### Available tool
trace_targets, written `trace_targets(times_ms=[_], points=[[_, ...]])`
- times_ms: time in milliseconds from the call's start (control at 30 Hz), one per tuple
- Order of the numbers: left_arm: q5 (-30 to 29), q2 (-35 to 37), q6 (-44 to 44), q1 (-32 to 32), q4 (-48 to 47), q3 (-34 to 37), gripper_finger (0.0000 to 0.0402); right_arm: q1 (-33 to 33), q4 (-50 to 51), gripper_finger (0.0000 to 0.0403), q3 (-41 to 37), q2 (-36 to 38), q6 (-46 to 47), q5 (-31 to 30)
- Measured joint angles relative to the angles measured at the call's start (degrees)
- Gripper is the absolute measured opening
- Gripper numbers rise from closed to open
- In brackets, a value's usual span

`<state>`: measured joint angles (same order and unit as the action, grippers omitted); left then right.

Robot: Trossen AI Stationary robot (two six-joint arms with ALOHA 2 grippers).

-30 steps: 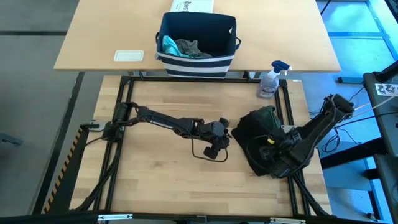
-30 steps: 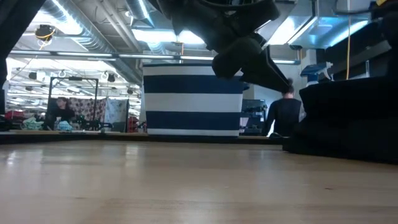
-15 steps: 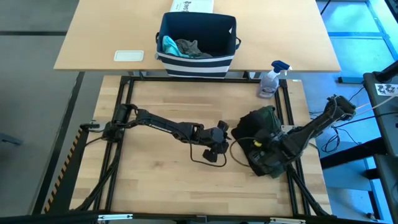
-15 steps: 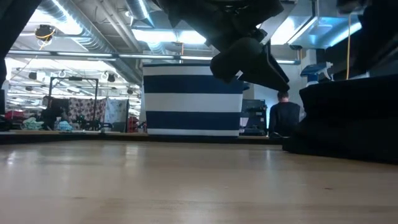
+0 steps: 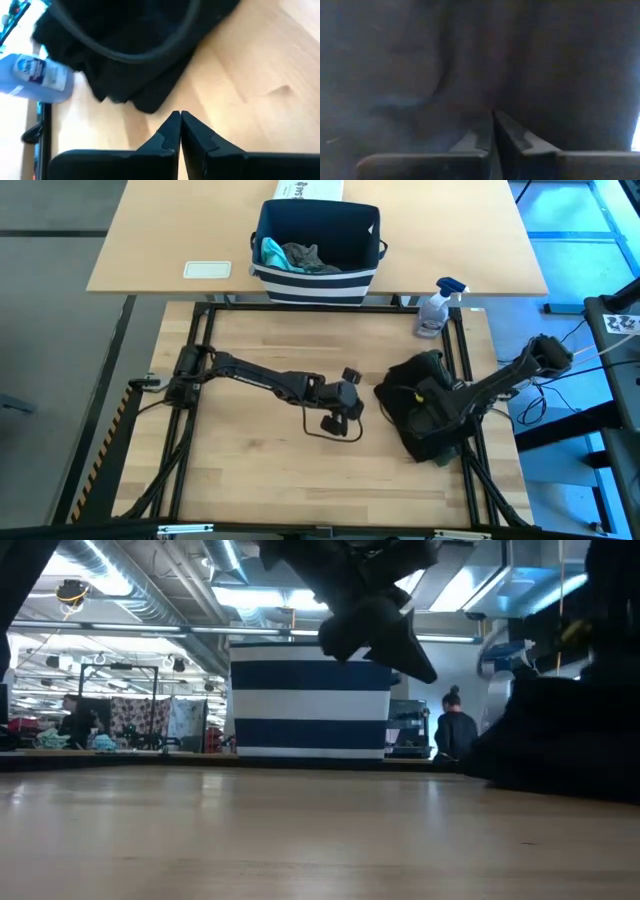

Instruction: Fold Laundry from Bin

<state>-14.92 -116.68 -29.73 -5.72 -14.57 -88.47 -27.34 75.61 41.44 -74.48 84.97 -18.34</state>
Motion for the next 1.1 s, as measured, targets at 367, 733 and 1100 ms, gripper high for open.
trace_targets(times_ms=[367,733,1100], points=[[-1.1,3.0,0.8,-0.8,-3.8,0.0,0.0001,7.4,-8.1,0.0002,-1.6,-3.3,-10.1,4.6],[-5.9,13.5,2.5,-3.9,-10.2,2.3,0.0,14.3,-22.6,0.0003,-2.8,-8.0,-21.5,12.5],[-8.6,25.9,10.6,-5.0,-1.3,19.9,0.0,20.5,-30.7,0.0002,3.7,-8.4,-29.8,7.8]])
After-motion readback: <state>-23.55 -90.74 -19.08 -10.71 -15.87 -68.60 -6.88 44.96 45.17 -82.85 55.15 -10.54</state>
